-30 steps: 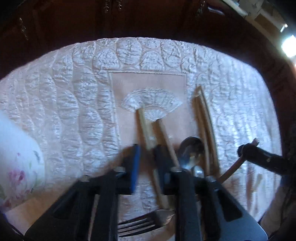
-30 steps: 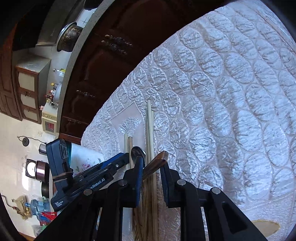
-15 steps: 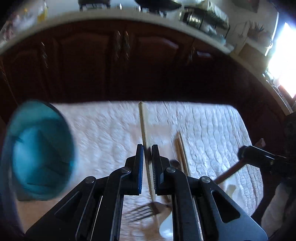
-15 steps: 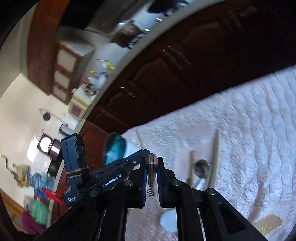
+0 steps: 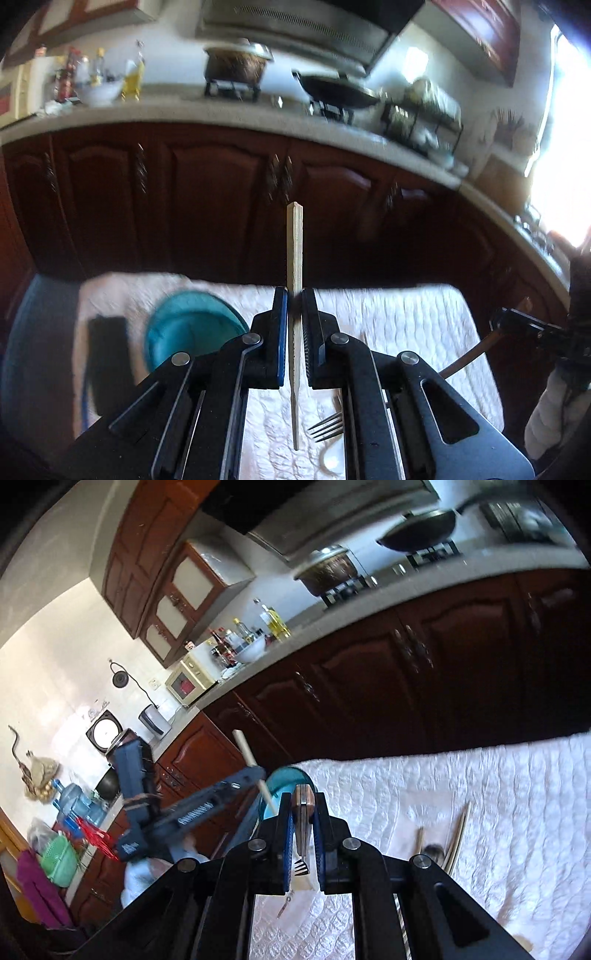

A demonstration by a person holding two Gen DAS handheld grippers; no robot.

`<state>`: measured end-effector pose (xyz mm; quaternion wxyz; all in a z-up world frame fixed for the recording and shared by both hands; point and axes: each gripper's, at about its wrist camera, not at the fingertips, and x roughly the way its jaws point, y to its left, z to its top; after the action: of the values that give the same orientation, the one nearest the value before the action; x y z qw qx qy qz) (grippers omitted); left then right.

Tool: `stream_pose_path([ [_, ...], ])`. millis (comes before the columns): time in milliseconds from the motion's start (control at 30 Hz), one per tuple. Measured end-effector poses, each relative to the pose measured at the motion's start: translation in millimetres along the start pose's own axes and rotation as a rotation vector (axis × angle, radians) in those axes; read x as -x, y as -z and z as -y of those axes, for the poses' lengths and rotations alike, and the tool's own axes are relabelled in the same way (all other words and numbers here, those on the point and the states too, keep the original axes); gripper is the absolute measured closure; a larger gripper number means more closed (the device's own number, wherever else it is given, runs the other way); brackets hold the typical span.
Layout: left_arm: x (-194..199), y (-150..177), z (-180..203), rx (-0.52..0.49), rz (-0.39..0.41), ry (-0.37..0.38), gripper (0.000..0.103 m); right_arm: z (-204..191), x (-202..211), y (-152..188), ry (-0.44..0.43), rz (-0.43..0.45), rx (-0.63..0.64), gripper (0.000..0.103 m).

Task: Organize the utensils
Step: 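Carry both chopsticks over the floral cup and release them inside with both tools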

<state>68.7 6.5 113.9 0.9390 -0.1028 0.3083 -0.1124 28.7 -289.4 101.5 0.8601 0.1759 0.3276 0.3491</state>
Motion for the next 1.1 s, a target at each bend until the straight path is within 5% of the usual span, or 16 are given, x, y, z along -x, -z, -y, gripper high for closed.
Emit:
stream_pose_path([
  [267,28.7,-31.7,-34.0,0.016,0.118,-0.104,0.097,-27.6,-18.5,-38.2,0.005,0.04,0.066,0.094],
  [633,2.9,-32.6,-77.6,0.024,0.214,-0.268,0.097,-62.3,-113.1,-56.4,0.122,-0.026,0.224,0.094],
  [1100,-43.5,3.0,-110.4,0.081,0.113,-0.304,0.097,-45.3,-215.8,-28.8,0.133,-0.242,0.269,0.094],
])
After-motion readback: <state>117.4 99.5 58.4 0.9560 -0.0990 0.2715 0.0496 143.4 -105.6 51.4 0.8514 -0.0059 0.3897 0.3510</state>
